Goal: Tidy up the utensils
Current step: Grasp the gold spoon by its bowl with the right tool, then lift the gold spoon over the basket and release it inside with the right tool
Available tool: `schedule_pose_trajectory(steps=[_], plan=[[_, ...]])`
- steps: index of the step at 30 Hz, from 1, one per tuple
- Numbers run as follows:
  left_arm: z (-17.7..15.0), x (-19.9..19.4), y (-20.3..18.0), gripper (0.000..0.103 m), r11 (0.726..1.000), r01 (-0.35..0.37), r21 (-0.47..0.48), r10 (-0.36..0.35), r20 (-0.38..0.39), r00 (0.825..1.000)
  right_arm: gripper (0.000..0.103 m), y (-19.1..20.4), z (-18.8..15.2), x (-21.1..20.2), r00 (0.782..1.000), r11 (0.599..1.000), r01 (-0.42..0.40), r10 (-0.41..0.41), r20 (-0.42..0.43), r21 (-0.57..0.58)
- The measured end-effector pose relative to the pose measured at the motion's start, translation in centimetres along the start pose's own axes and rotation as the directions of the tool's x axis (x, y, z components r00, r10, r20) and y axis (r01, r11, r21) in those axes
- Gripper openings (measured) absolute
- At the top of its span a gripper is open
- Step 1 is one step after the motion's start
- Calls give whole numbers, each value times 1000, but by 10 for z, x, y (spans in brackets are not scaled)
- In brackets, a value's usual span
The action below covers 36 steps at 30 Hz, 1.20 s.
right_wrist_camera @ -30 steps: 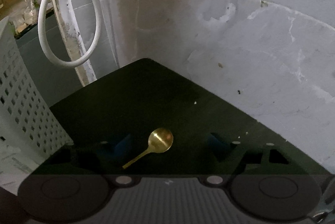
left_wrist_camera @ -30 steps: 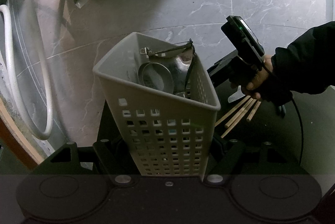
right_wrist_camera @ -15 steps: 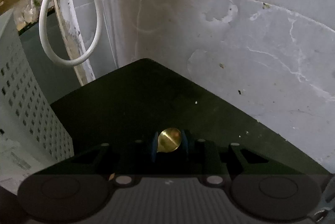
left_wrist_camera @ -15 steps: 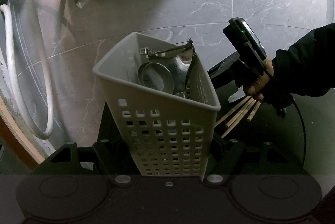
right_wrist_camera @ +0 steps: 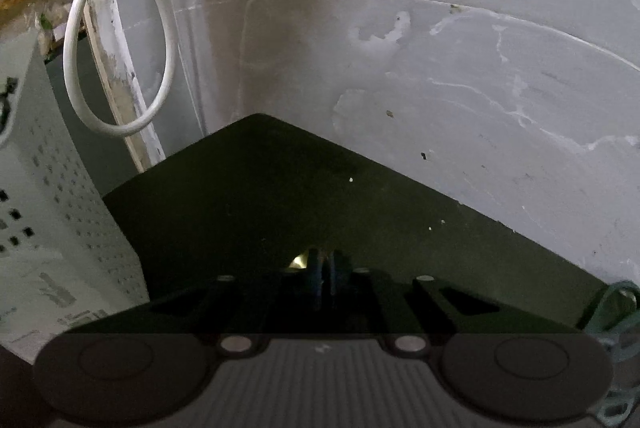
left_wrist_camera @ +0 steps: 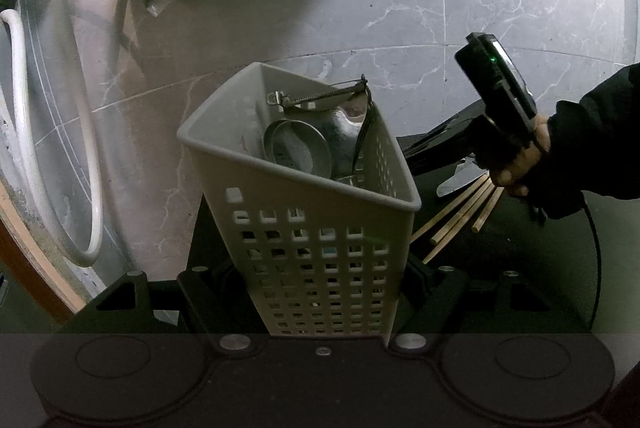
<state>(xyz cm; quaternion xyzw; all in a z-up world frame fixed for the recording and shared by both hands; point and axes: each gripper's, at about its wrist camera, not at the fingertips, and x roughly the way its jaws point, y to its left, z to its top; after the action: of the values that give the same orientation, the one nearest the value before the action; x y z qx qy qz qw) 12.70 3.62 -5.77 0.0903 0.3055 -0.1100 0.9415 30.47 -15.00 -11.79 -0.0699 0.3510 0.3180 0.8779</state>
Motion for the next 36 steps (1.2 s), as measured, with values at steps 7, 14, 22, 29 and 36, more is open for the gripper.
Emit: schedule_pose_trajectory(steps=[7,14,22,29,36], plan=[[-1,0,0,78,1000,0,-1,0,4,1000,1,5,-1,-27,997,999,9,-12,79,36],[-4,-1,0,78,1000,0,2,0,11,1000,0,14,6,-64,982,997,34,-47,181,73],[-5,-2,0,78,1000,0,4,0,14,1000,1,22,9,-101,958,990,61,-94,272,130],[-6,-3,0,78,1000,2,8,-2,19,1000,1,32,21,-130,928,987,99,-137,347,126],[-7,-3,0,78,1000,5,9,-6,22,1000,1,59,52,-186,846,991,127,-123,519,28]])
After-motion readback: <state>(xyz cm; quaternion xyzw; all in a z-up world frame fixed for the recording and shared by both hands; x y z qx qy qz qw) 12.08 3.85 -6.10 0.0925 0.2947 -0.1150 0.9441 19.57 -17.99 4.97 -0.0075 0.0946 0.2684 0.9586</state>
